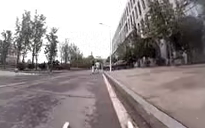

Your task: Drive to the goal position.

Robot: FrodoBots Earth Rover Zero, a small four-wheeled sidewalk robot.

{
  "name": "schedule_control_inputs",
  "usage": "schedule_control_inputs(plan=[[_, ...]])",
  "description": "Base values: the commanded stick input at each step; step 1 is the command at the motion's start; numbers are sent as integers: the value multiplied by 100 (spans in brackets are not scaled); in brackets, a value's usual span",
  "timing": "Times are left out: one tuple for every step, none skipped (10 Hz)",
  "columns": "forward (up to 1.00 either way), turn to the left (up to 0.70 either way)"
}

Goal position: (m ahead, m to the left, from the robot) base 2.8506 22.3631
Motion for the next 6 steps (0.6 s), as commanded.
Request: schedule_control_inputs(plan=[[52,0],[45,0],[45,0],[45,0],[45,0],[45,0]])
